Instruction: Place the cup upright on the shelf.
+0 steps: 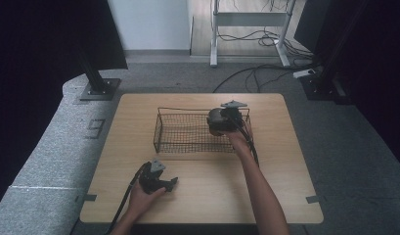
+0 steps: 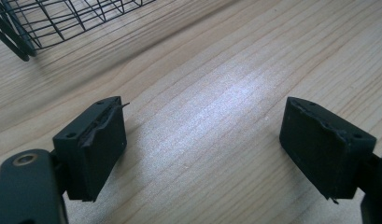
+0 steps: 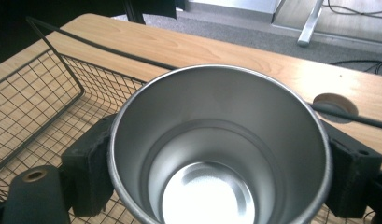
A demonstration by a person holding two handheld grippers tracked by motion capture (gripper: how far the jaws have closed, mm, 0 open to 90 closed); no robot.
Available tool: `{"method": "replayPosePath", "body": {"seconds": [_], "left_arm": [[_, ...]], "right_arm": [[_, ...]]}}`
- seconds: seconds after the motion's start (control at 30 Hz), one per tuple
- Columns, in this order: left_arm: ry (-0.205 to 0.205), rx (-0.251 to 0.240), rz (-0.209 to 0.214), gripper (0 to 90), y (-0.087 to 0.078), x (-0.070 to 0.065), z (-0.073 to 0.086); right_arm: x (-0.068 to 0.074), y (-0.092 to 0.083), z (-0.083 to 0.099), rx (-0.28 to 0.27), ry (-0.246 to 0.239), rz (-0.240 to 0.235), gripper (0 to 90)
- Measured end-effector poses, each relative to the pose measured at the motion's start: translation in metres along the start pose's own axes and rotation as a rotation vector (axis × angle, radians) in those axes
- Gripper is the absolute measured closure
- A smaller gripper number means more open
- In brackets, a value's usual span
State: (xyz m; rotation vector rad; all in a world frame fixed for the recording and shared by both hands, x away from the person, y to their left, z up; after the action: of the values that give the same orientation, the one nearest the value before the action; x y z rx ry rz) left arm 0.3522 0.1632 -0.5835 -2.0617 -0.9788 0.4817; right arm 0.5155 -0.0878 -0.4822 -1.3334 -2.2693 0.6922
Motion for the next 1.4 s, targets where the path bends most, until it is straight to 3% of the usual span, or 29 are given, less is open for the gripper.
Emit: {"method": "replayPosePath", "body": {"seconds": [0.3,0.63,1.0,1.4], "left_arm": [[0.000,0.000,0.000,14.6,0.000,0.000,0.000],[0.000,0.000,0.001,14.6,0.000,0.000,0.000],[-0.001,-0.001,0.001,14.6,0.000,0.000,0.000],[0.000,-0.001,0.000,14.6,0.000,0.000,0.000]], "right_arm": [[0.005,0.007,0.004,0.019,-0.010,-0.002,13.9],[0.001,0.013,0.008,0.070,-0.012,0.030,13.9],[0.002,0.019,0.012,0.102,-0.018,0.030,13.9],[-0.001,0.027,0.019,0.183,-0.005,0.058,13.9]]}}
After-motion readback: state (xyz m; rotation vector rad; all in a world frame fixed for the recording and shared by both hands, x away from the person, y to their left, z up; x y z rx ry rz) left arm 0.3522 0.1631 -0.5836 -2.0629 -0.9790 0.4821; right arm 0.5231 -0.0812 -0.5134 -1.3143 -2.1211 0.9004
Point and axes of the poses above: each handheld gripper's, and its own axes: y roughly forward along the jaws, z roughly out of its underside, x roughly to its left, the point moved 5 cm from there along y, roughly forward along the jaws, and after that the axes turned 5 degrees about x, right-handed, at the moved point
